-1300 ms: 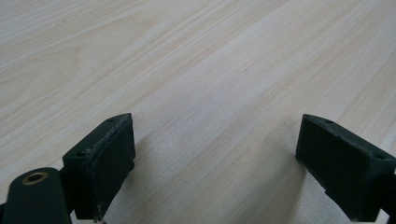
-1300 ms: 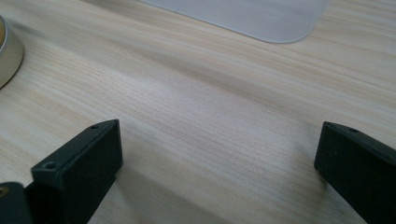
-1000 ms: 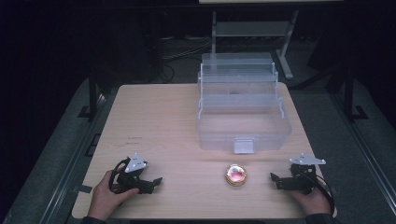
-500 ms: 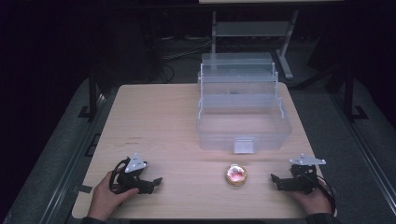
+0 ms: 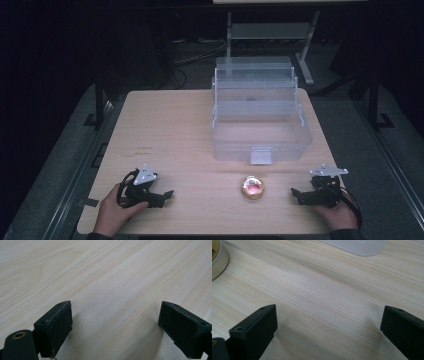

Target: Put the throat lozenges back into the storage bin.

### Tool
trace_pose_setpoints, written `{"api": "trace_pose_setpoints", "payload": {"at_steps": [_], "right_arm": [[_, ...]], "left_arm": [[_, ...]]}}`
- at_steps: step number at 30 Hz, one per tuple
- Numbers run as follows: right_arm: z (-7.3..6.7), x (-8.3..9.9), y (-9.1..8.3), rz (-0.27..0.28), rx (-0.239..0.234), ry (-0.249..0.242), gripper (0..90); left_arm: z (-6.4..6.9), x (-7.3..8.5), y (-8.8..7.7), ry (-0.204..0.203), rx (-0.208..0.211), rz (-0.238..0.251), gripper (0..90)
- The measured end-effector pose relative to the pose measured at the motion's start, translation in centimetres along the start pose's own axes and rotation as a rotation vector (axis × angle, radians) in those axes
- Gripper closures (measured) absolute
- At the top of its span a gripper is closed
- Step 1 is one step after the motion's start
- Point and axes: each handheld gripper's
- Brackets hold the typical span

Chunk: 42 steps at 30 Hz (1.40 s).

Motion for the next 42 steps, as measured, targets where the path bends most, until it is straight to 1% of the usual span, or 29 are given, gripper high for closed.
{"api": "trace_pose_setpoints", "payload": {"at_steps": [9, 16, 26, 42], "right_arm": [[-0.2, -0.5, -0.7, -0.016, -0.009, -0.014, 0.8], [-0.6, -1.1, -1.1, -0.033, -0.027, -0.047, 0.8], [-1.1, -1.7, -1.6, -0.042, -0.036, -0.066, 0.8], [-1.9, -3.2, -2.2, -0.063, -0.06, -0.121, 0.8]], "left_arm": [[0.0, 0.0, 0.0, 0.0, 0.0, 0.0, 11.2], [0.0, 0.0, 0.0, 0.0, 0.0, 0.0, 11.2], [0.0, 0.0, 0.0, 0.0, 0.0, 0.0, 11.2], [0.0, 0.0, 0.0, -0.002, 0.0, 0.001, 11.2]]}}
Point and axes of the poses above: each handheld gripper's, and its own axes: y roughly forward along the jaws, x roughly out of its underside, z roughly to its right, and after that the axes turned 11 degrees about y, right-handed
